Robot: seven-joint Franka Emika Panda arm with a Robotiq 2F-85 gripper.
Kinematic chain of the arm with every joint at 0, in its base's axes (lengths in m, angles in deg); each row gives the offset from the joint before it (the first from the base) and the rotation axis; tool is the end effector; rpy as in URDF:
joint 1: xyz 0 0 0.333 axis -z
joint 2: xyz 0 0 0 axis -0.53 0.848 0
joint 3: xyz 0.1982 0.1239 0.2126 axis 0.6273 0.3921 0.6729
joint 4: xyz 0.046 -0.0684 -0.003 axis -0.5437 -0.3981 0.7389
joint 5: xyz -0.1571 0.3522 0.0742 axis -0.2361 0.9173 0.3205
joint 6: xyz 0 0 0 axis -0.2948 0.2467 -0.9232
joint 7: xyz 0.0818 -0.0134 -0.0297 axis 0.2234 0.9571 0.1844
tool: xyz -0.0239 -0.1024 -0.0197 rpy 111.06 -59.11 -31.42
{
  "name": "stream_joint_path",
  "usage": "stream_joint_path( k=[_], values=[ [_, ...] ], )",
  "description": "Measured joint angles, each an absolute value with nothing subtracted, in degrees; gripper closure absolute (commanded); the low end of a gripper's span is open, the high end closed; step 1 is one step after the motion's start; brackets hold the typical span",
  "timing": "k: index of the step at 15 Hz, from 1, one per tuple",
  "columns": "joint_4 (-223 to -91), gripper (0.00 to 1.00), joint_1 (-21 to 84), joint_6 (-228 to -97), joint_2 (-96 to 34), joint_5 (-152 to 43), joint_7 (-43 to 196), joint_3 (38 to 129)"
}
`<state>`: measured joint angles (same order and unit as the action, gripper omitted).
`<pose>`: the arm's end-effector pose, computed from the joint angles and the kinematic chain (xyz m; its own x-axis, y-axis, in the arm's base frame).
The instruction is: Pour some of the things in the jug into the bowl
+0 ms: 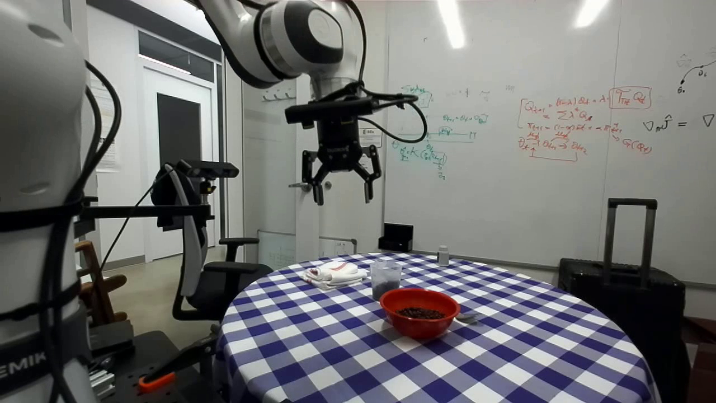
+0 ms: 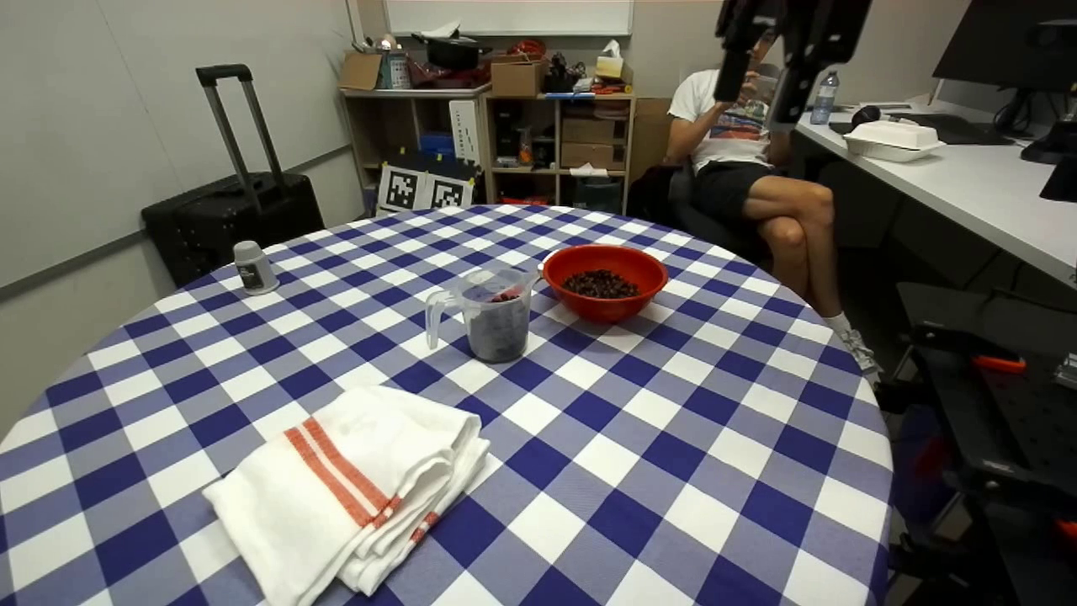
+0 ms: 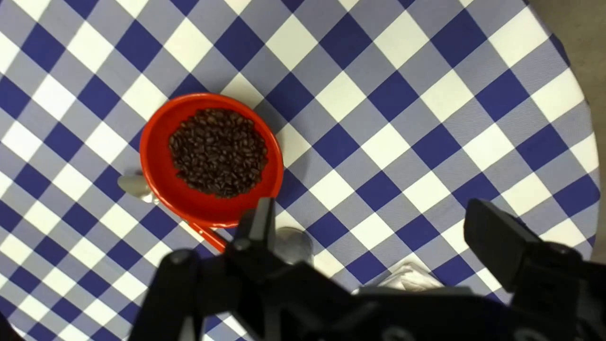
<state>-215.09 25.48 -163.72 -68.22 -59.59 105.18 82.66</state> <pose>0.4128 0.0138 0.3774 0.8456 0.5303 0.0601 0.5221 -0.8454 0.1130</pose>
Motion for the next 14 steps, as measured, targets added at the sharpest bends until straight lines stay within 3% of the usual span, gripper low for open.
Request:
stream_joint_path(
  k=[6,14],
  values=[
    [-201.7,0.00,24.9,-166.5,-48.7,-59.6,112.3,85.5],
    [-185.5,0.00,25.3,-166.4,-32.5,-63.2,114.1,90.3]
  ],
)
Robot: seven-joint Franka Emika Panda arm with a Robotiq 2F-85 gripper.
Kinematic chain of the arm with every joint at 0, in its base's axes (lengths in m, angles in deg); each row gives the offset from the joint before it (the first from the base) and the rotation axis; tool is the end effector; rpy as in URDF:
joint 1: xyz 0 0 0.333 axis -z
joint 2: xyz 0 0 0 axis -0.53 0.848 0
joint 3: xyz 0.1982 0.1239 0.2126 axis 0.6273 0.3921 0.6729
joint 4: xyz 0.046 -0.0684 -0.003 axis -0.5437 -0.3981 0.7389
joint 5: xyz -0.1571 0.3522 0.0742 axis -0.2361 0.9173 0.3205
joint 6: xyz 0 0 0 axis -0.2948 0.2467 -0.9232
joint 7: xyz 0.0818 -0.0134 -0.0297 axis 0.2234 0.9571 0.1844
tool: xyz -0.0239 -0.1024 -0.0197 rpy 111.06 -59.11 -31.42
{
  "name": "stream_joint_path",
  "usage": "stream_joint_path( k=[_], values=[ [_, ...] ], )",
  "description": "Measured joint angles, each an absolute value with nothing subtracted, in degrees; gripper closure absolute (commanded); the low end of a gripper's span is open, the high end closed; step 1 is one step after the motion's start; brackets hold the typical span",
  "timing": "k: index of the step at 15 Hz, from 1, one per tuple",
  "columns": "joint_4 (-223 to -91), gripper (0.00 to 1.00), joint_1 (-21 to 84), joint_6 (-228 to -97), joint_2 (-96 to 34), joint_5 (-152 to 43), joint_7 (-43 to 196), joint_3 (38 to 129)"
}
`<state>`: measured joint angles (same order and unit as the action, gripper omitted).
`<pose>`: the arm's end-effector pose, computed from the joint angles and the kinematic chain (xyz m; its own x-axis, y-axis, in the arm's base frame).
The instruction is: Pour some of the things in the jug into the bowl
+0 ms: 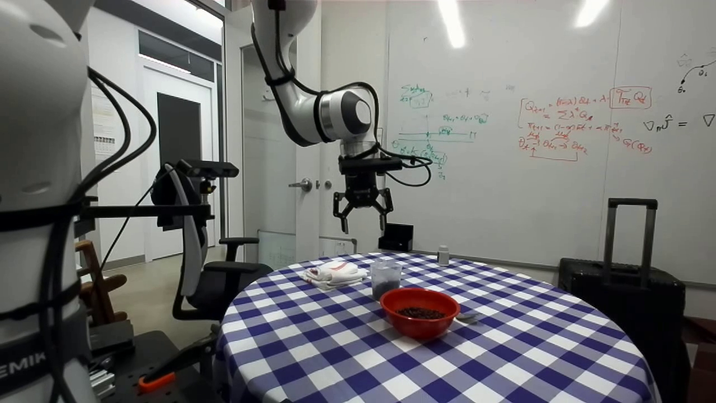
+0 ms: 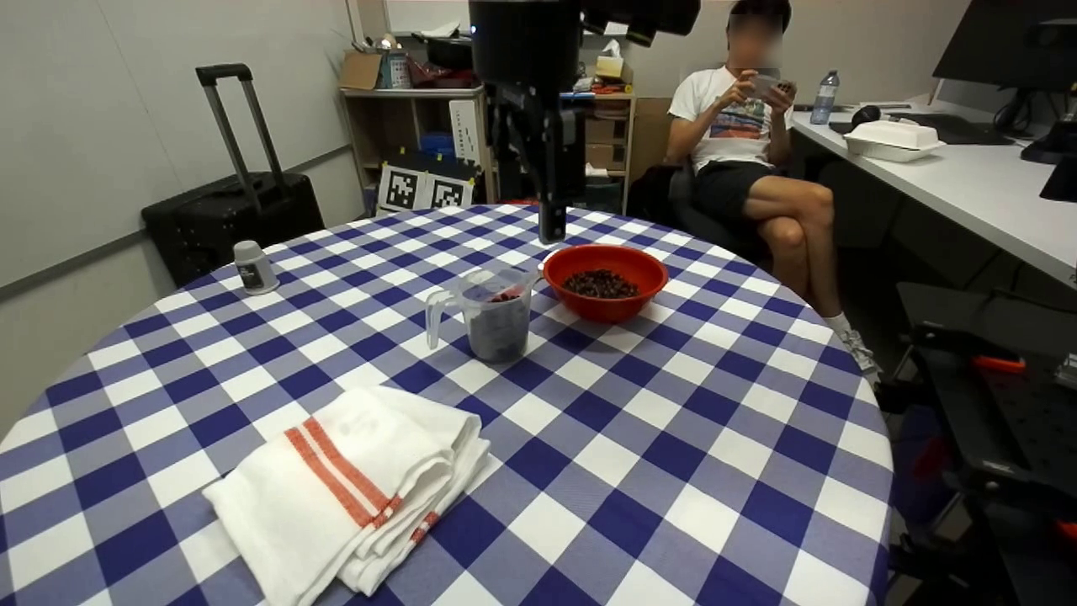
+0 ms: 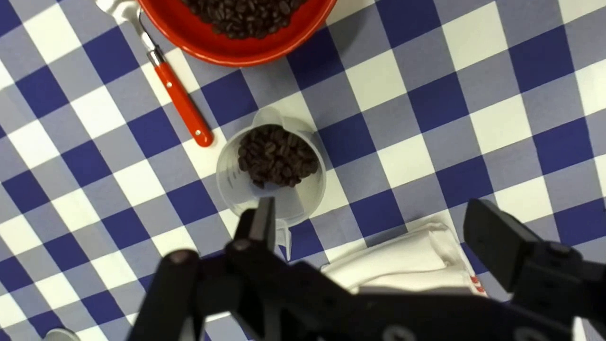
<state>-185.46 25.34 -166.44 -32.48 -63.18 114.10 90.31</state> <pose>0.5735 0.0976 0.2948 0.6260 0.7790 -0.0365 0.7762 -0.6179 0.1249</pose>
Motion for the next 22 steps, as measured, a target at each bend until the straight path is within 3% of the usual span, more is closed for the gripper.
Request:
stream_joint_path(
  k=[14,15,16,22],
  values=[
    [-162.3,0.00,27.3,-164.9,-9.6,-64.2,118.3,92.7],
    [-161.0,0.17,27.3,-164.4,-8.5,-64.2,118.4,92.9],
    [-159.9,0.28,27.3,-163.9,-7.4,-64.2,118.4,93.0],
    [-155.3,0.71,27.4,-161.9,-3.9,-64.2,118.6,93.1]
  ],
)
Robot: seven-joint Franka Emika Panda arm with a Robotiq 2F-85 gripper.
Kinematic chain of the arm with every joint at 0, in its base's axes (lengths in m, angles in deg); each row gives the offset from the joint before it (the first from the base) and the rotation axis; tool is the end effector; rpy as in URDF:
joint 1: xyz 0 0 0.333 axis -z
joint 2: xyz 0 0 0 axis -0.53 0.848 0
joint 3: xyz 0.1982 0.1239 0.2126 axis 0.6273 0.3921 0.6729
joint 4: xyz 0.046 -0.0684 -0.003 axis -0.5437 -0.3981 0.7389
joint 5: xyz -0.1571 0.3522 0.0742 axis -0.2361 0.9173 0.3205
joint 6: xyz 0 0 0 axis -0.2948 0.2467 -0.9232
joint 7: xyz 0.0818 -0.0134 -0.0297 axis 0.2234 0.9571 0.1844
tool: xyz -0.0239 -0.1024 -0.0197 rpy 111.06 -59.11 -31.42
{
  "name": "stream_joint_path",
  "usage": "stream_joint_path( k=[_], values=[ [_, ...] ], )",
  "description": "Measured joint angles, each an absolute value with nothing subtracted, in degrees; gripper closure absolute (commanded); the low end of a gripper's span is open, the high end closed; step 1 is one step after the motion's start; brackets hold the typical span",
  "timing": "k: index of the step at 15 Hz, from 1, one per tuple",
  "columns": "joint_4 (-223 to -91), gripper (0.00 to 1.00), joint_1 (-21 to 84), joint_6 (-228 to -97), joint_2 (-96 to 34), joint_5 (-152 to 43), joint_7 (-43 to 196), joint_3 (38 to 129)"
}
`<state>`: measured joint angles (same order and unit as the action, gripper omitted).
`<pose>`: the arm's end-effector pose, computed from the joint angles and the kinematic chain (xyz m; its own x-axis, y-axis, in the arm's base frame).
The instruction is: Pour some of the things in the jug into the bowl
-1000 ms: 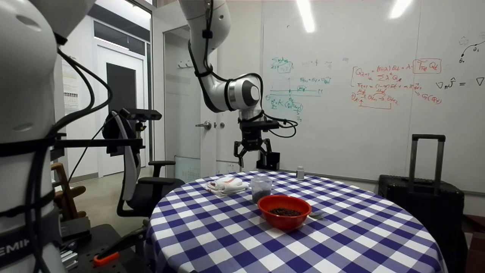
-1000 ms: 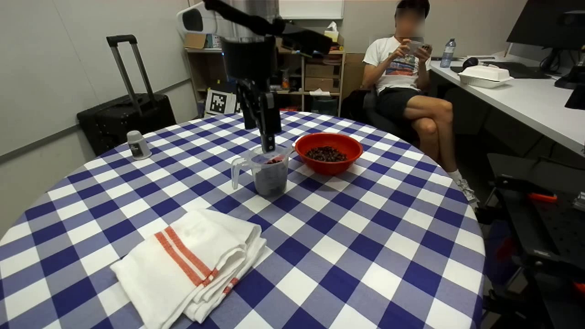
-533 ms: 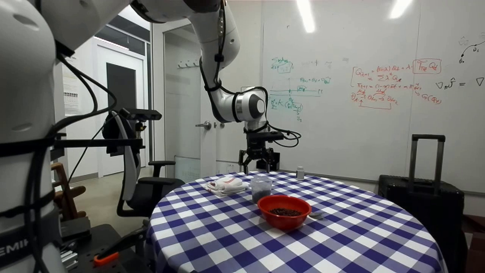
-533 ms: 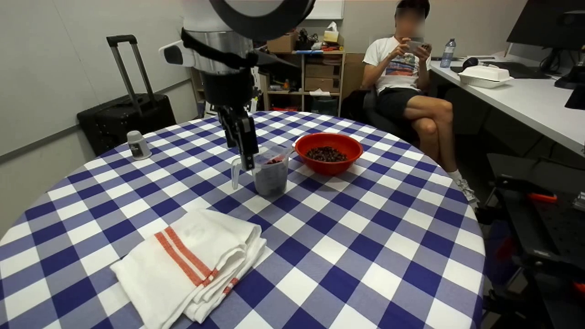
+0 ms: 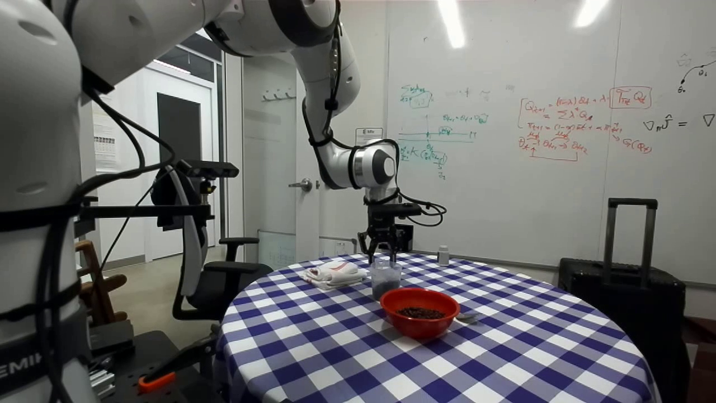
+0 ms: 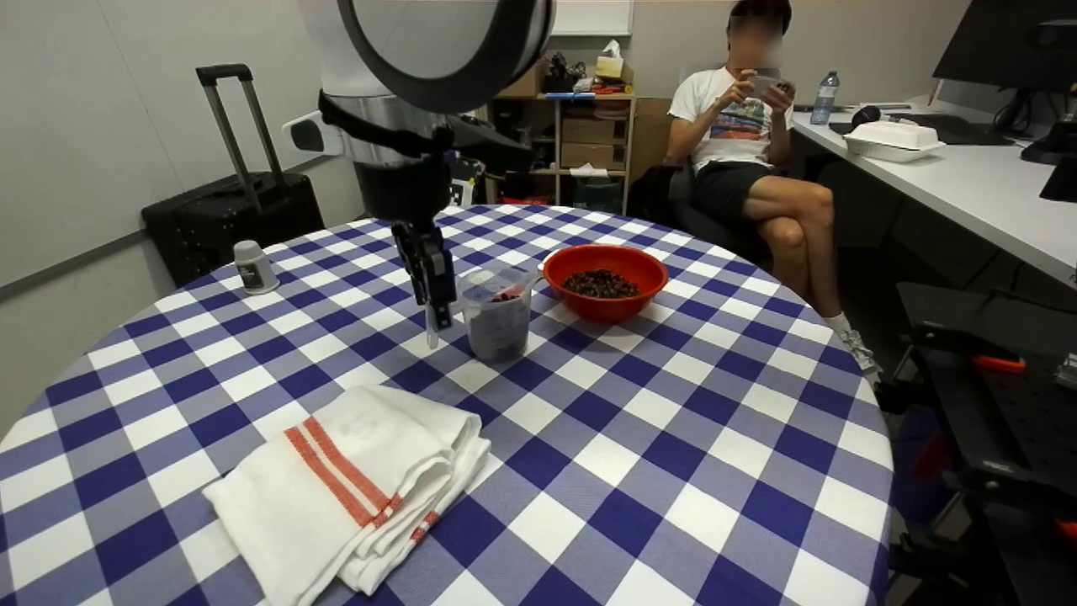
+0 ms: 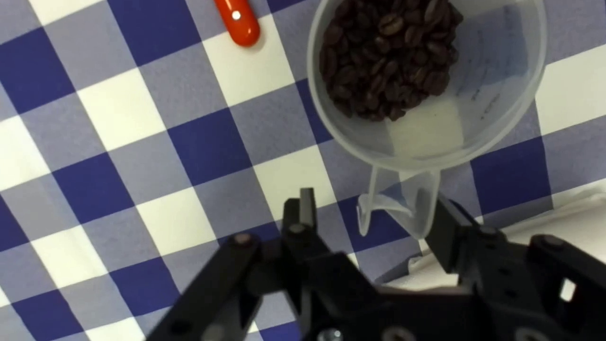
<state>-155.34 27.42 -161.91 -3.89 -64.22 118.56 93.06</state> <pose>0.6888 0.1142 0.1885 0.5705 0.8193 -0.0563 0.8210 -0.5672 0.0647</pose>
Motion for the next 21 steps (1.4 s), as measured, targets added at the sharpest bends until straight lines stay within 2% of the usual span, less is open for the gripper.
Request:
stream_joint_path(
  k=[3,4,5,12,21],
  values=[
    [-154.4,0.94,27.6,-161.3,-3.4,-64.2,118.7,93.1],
    [-154.2,0.97,27.7,-161.2,-3.4,-64.2,118.9,93.1],
    [-154.0,0.93,27.8,-160.9,-3.4,-64.2,119.6,93.1],
    [-155.5,0.93,34.4,-154.3,-6.8,-60.6,137.9,98.1],
    [-164.9,0.93,50.8,-144.4,-18.8,-29.2,165.4,101.6]
  ],
)
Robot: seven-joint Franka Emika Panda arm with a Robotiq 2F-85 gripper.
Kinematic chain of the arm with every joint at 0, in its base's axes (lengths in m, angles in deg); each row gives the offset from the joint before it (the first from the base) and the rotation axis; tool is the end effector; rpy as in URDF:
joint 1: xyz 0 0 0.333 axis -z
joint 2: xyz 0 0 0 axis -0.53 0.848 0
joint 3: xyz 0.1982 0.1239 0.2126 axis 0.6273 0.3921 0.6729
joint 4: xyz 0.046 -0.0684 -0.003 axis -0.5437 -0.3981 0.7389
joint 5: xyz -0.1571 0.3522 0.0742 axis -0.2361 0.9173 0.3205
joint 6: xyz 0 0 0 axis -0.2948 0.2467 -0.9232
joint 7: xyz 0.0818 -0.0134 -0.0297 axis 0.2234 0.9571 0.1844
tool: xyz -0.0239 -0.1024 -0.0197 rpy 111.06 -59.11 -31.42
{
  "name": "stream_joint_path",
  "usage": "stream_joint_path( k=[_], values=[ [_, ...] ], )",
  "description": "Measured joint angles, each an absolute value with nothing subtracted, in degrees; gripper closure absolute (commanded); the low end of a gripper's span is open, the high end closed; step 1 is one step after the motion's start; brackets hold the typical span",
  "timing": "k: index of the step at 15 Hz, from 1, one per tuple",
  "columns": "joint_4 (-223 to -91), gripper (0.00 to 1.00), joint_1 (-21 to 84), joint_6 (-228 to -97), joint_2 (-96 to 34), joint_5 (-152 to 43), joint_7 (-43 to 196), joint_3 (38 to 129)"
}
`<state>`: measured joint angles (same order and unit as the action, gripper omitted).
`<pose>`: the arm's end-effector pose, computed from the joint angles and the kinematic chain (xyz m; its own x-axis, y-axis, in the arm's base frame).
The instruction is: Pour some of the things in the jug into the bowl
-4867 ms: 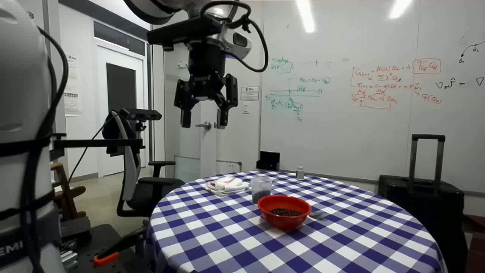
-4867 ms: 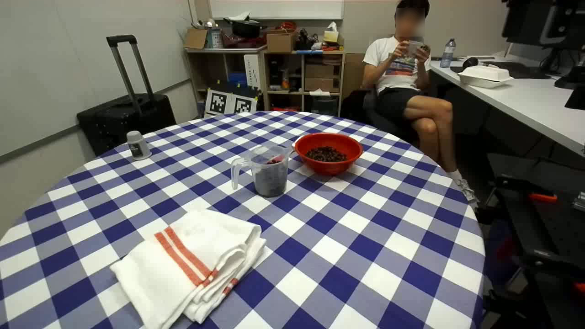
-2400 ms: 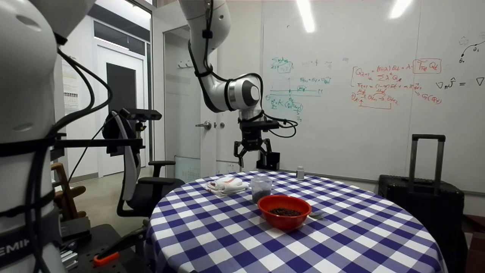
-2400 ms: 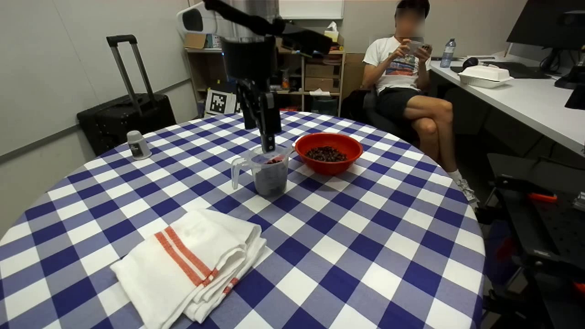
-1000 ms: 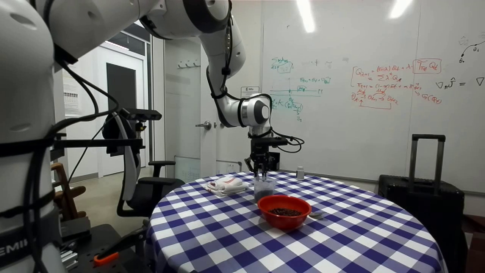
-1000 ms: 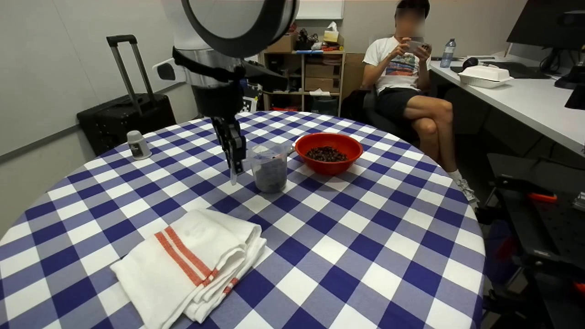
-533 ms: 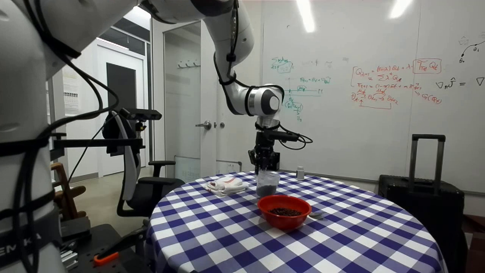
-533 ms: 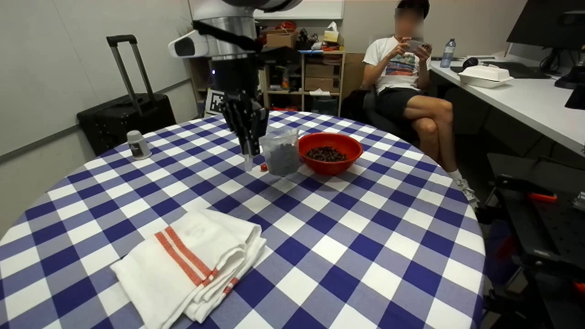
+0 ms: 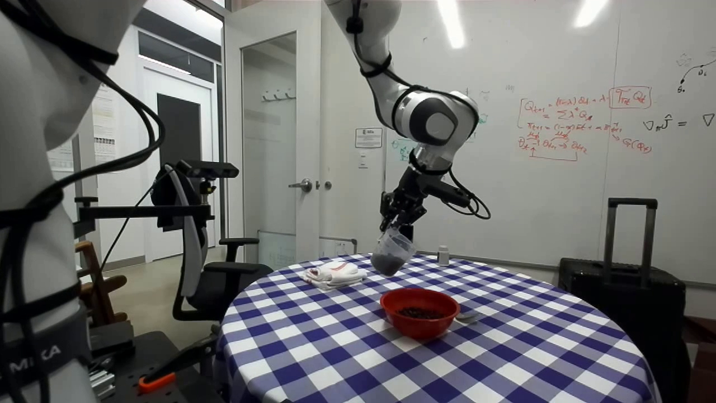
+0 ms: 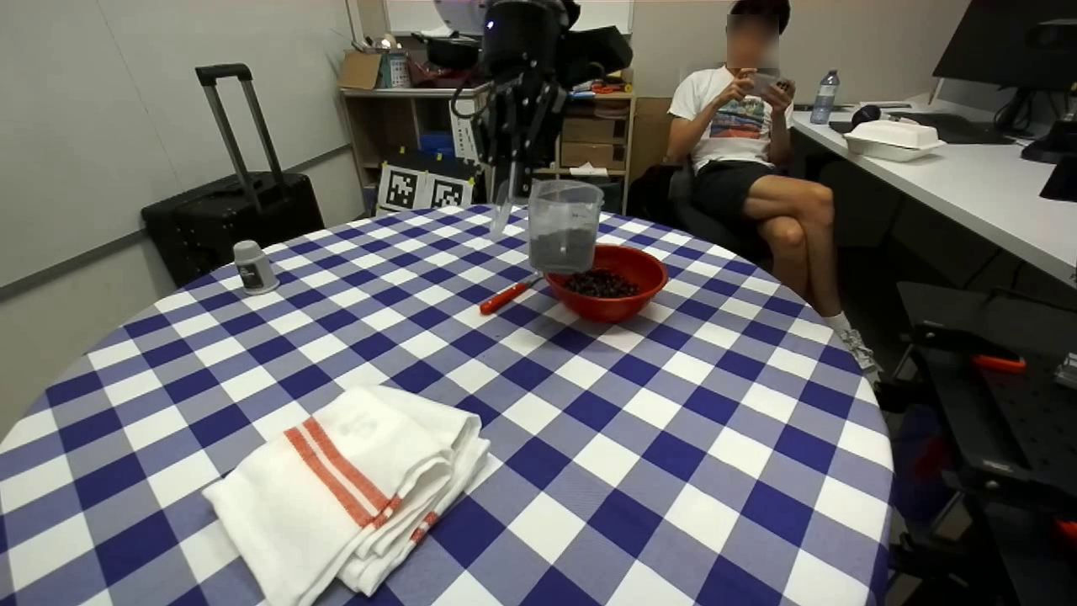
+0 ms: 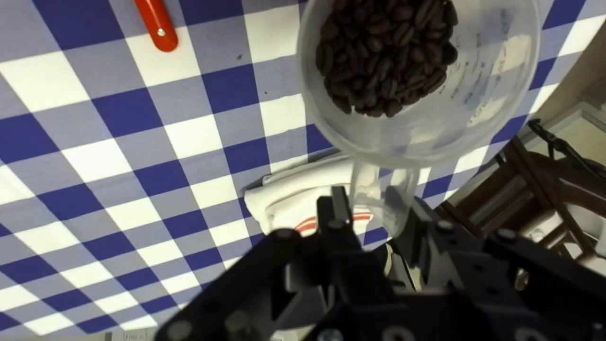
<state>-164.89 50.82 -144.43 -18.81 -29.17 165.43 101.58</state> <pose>0.6406 -0.0410 0.2831 0.4179 0.8235 0.3837 0.9016 -0.3240 -0.2866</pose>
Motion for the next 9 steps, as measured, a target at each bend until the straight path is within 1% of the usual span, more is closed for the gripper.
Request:
stream_joint_path(
  k=[4,9],
  values=[
    [-166.8,0.93,55.3,-137.0,-21.0,-16.2,174.7,98.3],
    [-166.8,0.93,56.5,-124.6,-19.4,-5.7,184.8,92.7]
  ],
)
